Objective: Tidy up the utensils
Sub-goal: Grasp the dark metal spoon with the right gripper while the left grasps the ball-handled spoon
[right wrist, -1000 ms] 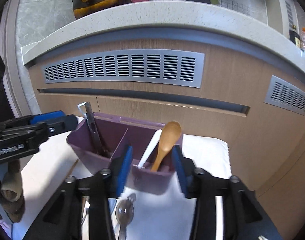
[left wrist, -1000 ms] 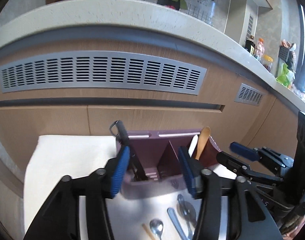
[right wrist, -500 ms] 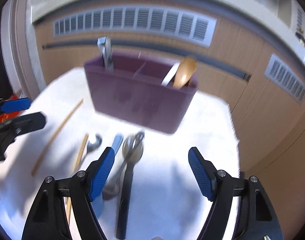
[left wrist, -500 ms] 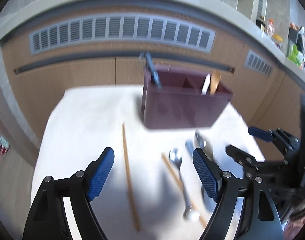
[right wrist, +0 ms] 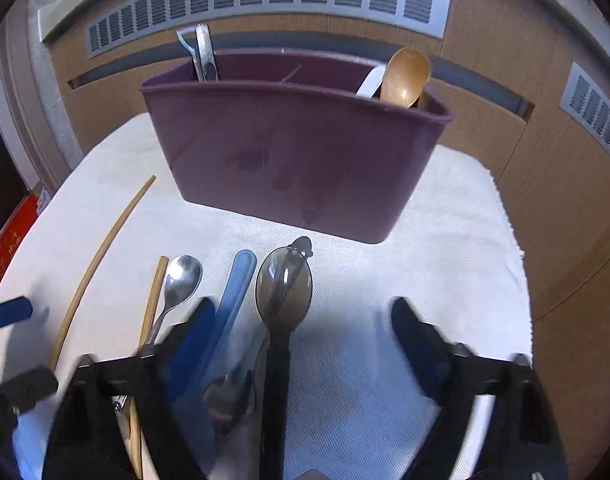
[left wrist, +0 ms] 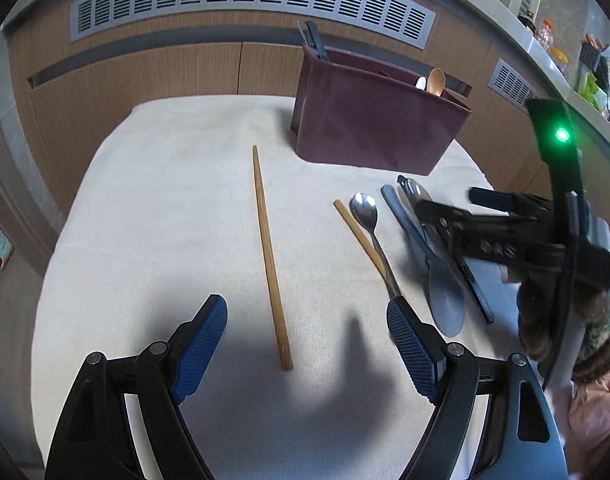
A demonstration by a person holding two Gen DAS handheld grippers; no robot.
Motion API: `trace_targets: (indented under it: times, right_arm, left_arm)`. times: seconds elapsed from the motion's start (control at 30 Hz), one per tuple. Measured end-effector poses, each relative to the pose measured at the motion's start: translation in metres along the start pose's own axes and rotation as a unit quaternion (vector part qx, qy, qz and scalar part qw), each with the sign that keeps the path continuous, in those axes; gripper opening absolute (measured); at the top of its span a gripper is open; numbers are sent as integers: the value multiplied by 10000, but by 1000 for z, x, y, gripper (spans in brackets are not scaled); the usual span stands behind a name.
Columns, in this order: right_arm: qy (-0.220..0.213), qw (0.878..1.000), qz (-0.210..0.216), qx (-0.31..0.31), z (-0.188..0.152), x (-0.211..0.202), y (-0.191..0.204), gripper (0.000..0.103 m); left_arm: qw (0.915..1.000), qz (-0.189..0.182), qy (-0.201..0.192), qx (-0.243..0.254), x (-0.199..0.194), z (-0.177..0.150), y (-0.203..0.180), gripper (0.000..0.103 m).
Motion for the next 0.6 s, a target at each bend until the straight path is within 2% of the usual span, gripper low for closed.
trace_targets:
  times: [0.13, 0.17, 0.2, 0.27, 0.4, 0.6]
  right_arm:
    - [61, 9996, 170, 222, 3, 12, -3, 67]
    - [68, 9994, 233, 237, 4, 13, -3, 59]
    - [64, 9992, 325, 221, 4, 12, -1, 45]
    - [103, 9989, 452, 110, 4, 11, 5, 29]
    - [-29, 9994, 348, 55, 2, -7, 8, 29]
    - [-357, 9987, 294, 201, -16, -57, -3, 30]
  left_arm:
    - [10000, -73, 22, -14, 1, -2, 2, 82]
    - [10000, -89, 20, -10, 1, -3, 2, 82]
    - [9999, -110, 19, -2, 1, -3, 2, 82]
    - [9999, -149, 8, 17, 0, -3, 1, 82]
    - [9995, -309, -57, 105, -5, -4, -5, 82]
    - [9973, -473, -417, 366, -25, -11, -22, 82]
Point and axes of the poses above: each gripper's, at about its wrist camera, not at the fingertips, and x roughly the way its jaws point, y to its left, z to its top, the point moved 3 cm from there along x, roughly the way its jaws point, and after that the axes turned 12 degrees about z, right-handed, at the moved point
